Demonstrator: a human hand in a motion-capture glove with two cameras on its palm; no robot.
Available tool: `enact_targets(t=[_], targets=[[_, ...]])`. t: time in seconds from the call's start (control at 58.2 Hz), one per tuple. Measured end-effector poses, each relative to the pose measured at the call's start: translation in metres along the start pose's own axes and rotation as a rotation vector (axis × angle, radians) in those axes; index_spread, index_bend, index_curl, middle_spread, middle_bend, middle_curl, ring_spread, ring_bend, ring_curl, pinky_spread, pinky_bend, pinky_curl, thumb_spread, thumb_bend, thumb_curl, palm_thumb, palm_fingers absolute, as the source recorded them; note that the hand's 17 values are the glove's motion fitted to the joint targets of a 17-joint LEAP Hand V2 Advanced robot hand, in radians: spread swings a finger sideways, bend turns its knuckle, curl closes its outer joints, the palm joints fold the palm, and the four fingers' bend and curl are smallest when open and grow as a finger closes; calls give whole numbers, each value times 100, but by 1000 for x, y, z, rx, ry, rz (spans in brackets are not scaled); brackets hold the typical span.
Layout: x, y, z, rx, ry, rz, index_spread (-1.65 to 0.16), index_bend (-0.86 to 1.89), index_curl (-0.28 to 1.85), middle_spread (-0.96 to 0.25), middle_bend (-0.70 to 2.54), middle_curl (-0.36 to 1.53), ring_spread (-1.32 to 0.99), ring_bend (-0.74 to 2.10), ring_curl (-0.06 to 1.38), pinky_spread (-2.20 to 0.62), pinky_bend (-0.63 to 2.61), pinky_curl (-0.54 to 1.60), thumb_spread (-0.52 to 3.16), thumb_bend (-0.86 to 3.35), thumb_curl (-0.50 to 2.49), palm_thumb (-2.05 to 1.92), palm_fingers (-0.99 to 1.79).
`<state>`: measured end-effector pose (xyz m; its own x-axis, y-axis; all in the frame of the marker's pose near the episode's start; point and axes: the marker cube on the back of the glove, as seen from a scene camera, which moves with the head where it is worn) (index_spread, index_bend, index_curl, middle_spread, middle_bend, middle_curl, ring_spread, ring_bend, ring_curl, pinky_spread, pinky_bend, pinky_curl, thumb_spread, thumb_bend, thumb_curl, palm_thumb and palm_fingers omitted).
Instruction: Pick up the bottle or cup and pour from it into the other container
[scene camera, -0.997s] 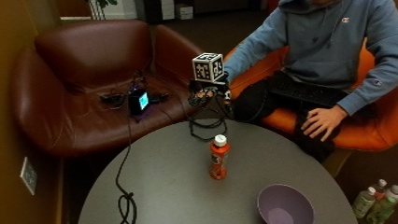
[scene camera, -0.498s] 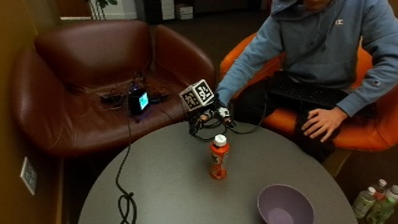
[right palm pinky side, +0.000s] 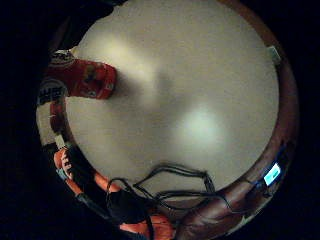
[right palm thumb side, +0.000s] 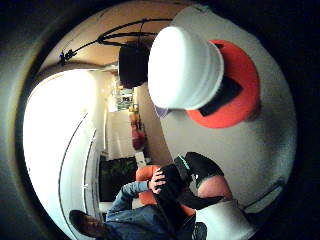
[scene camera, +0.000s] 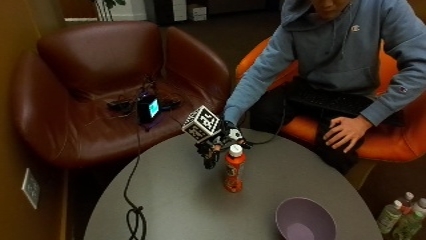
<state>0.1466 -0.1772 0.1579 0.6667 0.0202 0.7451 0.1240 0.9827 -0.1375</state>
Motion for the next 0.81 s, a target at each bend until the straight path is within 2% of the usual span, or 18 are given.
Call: enact_targets(t=[0.137,0.275,0.412,0.447,0.498,0.567,0.808], targets=[[-5,-19,14,-34,-111,-24,-38,11,26,-18,18,29,-9,37,29,23,48,35,85,-3,36,65,13],[-1,-25,33,-5,-323,-46,-39,12,24,-18,18,29,-10,40,30,22,51,36,83,-2,36,69,14],[-10,-40,48,49,-496,-74,-38,16,25,-11,27,32,-10,43,29,19,43,33,78,1,41,86,40],[-13,-44,50,70,-504,-77,-37,15,26,-11,27,33,-10,43,30,18,42,33,76,1,41,88,42],[-18,-50,54,105,-480,-82,-34,22,29,-9,40,37,-11,40,29,16,31,30,73,2,44,96,67],[-23,-54,58,129,-448,-80,-31,20,31,-10,45,40,-14,41,30,12,23,29,70,3,47,103,84],[-60,-61,64,90,-364,-100,-27,11,33,-11,36,42,-22,46,37,-12,30,34,36,-2,59,112,106]])
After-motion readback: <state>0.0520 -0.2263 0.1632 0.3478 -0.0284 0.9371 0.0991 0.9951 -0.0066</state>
